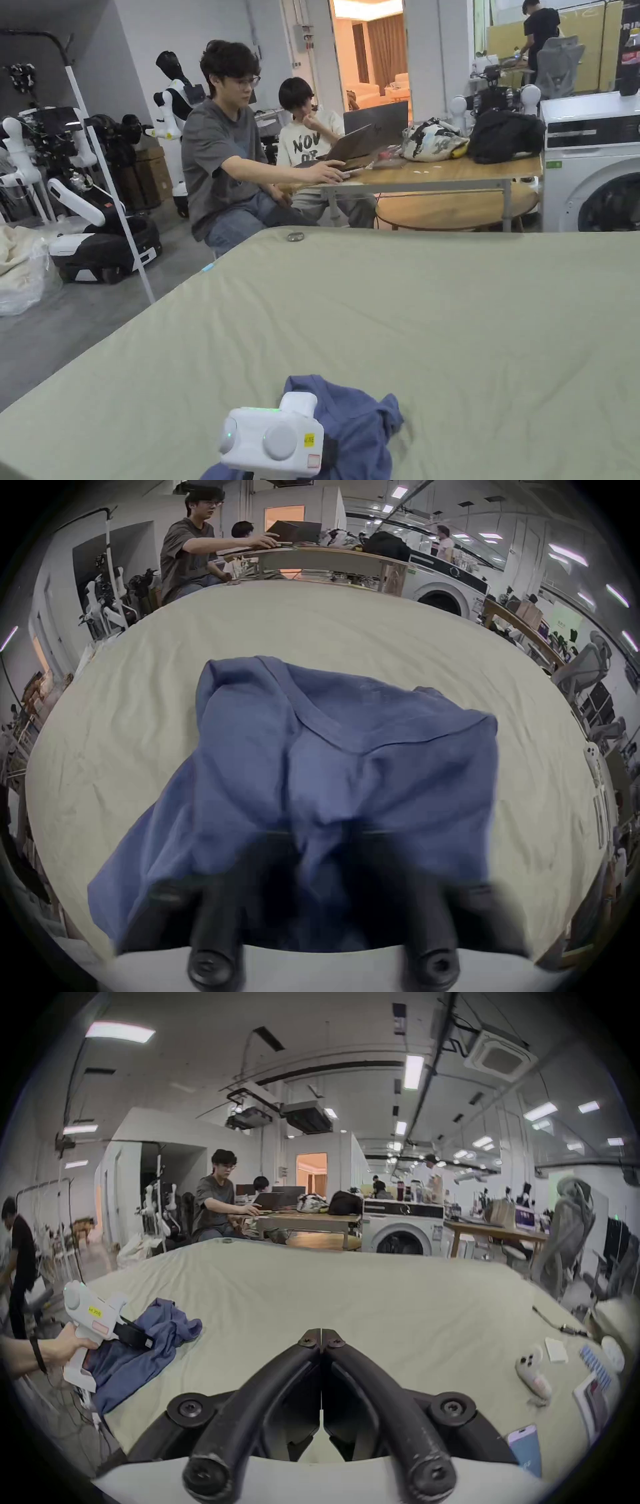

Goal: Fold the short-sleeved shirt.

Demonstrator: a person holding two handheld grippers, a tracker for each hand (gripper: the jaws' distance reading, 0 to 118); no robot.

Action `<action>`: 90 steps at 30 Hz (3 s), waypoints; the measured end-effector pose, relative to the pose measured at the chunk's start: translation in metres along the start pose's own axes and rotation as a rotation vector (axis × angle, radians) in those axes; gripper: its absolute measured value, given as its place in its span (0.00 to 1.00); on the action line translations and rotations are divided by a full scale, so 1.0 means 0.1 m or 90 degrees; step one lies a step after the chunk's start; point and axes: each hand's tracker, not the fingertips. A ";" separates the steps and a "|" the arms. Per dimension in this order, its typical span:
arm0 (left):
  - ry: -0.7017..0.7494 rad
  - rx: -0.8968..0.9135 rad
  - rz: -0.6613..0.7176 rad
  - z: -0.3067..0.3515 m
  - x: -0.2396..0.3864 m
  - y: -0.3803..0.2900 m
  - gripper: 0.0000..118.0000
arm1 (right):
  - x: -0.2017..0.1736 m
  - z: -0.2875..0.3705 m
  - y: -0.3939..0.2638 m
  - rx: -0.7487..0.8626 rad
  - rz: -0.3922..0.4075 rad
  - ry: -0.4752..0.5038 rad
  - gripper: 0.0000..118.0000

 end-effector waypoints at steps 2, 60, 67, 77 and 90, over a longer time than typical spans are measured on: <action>-0.007 -0.018 0.038 -0.08 -0.05 0.00 0.00 | 0.02 0.00 -0.01 -0.007 -0.005 0.002 0.00; -0.119 0.468 -0.118 1.78 1.67 0.56 0.01 | 0.79 0.27 0.39 0.053 -0.013 -0.095 0.00; -0.101 0.449 -0.098 1.82 1.25 0.47 0.00 | 0.60 0.13 0.38 0.051 -0.003 -0.081 0.00; -0.099 0.240 -0.020 1.13 0.85 0.78 0.12 | 0.63 0.05 0.30 0.034 -0.004 -0.073 0.00; -0.089 -0.014 0.086 -0.43 0.64 0.69 0.40 | 1.09 0.12 -0.03 -0.038 -0.018 -0.124 0.00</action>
